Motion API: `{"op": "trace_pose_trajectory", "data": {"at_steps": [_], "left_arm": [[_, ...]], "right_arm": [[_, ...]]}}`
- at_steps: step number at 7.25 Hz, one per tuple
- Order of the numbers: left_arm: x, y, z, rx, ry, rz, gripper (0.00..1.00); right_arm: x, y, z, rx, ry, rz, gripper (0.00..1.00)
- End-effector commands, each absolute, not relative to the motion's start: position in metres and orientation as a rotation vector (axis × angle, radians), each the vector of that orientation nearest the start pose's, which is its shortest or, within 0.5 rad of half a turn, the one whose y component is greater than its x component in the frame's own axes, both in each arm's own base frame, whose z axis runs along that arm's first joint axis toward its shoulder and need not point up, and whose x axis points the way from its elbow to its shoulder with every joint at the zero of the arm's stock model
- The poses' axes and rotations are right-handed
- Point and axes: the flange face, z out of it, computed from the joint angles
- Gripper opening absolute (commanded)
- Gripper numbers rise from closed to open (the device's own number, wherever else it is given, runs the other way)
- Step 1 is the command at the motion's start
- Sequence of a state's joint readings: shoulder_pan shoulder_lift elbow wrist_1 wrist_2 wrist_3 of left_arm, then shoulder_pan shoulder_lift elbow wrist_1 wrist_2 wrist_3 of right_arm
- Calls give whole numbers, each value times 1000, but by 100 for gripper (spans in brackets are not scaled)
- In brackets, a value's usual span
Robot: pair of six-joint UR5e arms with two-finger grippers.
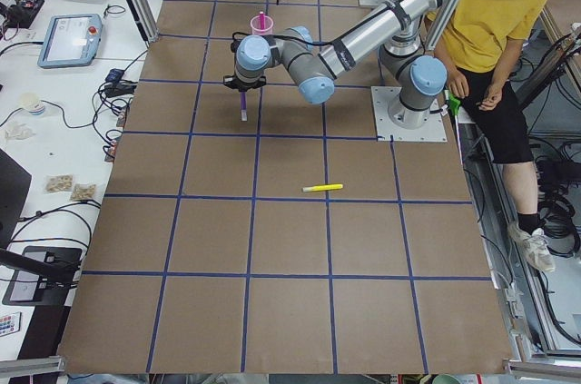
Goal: Insert purple and pink pens into pink cup
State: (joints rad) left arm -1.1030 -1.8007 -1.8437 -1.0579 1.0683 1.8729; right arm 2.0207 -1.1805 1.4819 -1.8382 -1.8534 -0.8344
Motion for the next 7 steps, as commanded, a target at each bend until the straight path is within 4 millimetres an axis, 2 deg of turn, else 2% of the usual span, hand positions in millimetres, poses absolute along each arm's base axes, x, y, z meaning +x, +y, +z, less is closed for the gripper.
{"op": "trace_pose_trajectory", "data": {"at_steps": [1,2,3,4,5,6,7], "left_arm": [[54,-569,324,1956,2615,-1122,0],[42,-576,323,1949,2632,-1327,0],[21,-578,325,1939,2672,-1453,0],[-19,-580,331,1969,2714,-1489,0],[-71,-577,342,2060,2695,-1565,0],[-106,-573,341,2126,2668,-1598,0],[-122,-569,339,2114,2688,-1721,0]], "right_arm": [[311,-537,415,-1852,2803,-76,100],[265,-548,441,-1697,2821,-152,100],[222,-543,468,-1560,2849,-200,100],[199,-527,486,-1435,2812,-202,100],[184,-516,501,-1230,2886,-199,100],[170,-511,506,-937,2985,-169,100],[166,-507,508,-636,3062,-148,100]]}}
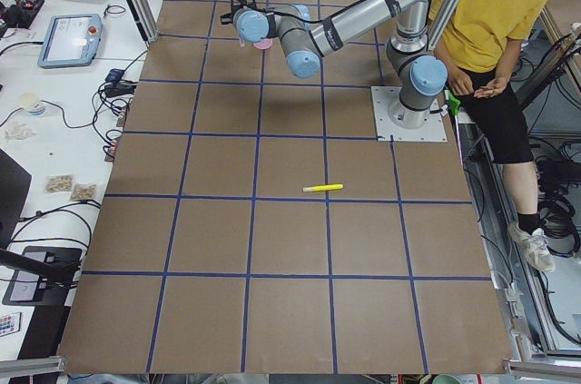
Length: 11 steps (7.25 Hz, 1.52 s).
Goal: Insert purple and pink pens into pink cup
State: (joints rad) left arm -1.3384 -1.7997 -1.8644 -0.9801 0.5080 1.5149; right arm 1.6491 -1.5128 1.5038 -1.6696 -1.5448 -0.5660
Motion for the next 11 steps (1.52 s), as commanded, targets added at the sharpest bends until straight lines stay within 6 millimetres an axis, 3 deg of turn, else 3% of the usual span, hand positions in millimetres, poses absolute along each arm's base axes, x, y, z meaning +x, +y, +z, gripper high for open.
{"op": "trace_pose_trajectory", "data": {"at_steps": [1,3,5,9,11], "left_arm": [[-130,-561,332,-1346,-1706,1102,0],[-148,-548,311,-1325,-1674,1066,0],[-175,-543,305,-1333,-1614,1071,0],[-203,-539,280,-1366,-1576,1047,0],[-209,-540,269,-1374,-1567,1042,0]], "right_arm": [[170,-496,521,-543,3066,-186,100],[165,-485,522,-378,3115,-124,100],[164,-485,521,-127,3128,-117,100],[165,-492,511,-123,3116,-98,100],[163,-499,523,-140,3121,-227,100]]}}
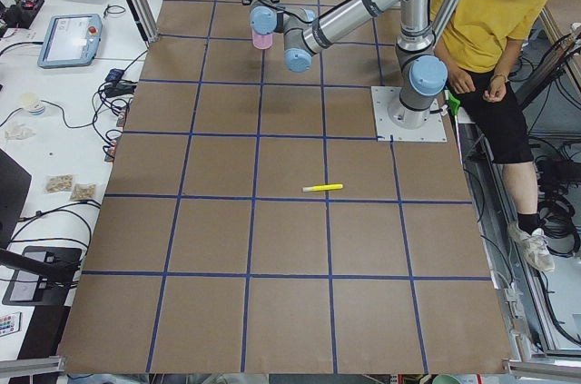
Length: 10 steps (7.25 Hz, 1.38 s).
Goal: Insert purple and pink pens into pink cup
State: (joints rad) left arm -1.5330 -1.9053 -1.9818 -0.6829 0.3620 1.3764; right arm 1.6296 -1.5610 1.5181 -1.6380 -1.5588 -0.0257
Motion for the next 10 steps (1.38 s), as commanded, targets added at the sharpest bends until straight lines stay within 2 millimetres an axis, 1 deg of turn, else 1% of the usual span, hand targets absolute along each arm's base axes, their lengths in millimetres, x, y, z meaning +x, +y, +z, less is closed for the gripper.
{"op": "trace_pose_trajectory", "data": {"at_steps": [1,2,3,5,6,7,8,9,10], "left_arm": [[-210,-542,258,-1368,-1580,1018,15],[-210,-543,252,-1368,-1581,1015,25],[-210,-544,247,-1350,-1586,1005,47],[-211,-545,240,-1317,-1591,987,77],[-211,-546,240,-1279,-1610,964,86],[-209,-552,253,-1253,-1643,953,92],[-205,-563,281,-1173,-1728,917,93],[-192,-589,317,-1175,-1934,912,97],[-180,-604,347,-1236,-2077,941,98]], "right_arm": [[164,-497,523,-140,3117,-227,100],[164,-496,526,-138,3108,-236,100],[168,-498,519,-141,3105,-217,100],[169,-494,503,-138,3107,-169,100],[170,-493,501,-136,3107,-164,100],[168,-494,498,-145,3118,-153,100],[166,-497,496,-133,3110,-150,100],[164,-504,505,-112,3110,-183,100],[157,-510,519,-101,3124,-228,100]]}}
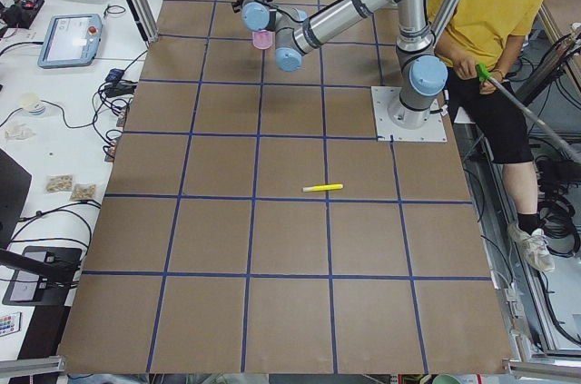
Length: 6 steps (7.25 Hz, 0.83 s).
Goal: Insert purple and pink pens into pink cup
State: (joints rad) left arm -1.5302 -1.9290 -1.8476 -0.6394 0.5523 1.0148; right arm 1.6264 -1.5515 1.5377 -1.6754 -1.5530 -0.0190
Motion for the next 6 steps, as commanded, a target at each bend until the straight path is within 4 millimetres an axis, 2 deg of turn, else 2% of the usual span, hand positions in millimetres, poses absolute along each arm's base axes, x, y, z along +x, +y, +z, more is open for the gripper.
{"op": "trace_pose_trajectory", "data": {"at_steps": [1,2,3,4,5,6], "left_arm": [[-171,-605,354,-1253,-2212,865,100],[-159,-597,348,-1249,-2374,697,100],[-149,-591,360,-1216,-2499,549,100],[-143,-583,389,-1122,-2593,416,100],[-139,-575,415,-1001,-2702,297,100],[-139,-562,430,-897,-2780,201,100]], "right_arm": [[156,-513,518,-106,3122,-211,100],[156,-515,524,-106,3122,-235,100],[155,-513,522,-95,3117,-218,100],[156,-509,528,-96,3106,-231,100],[164,-506,525,-122,3100,-221,100],[164,-507,523,-122,3101,-211,100]]}}
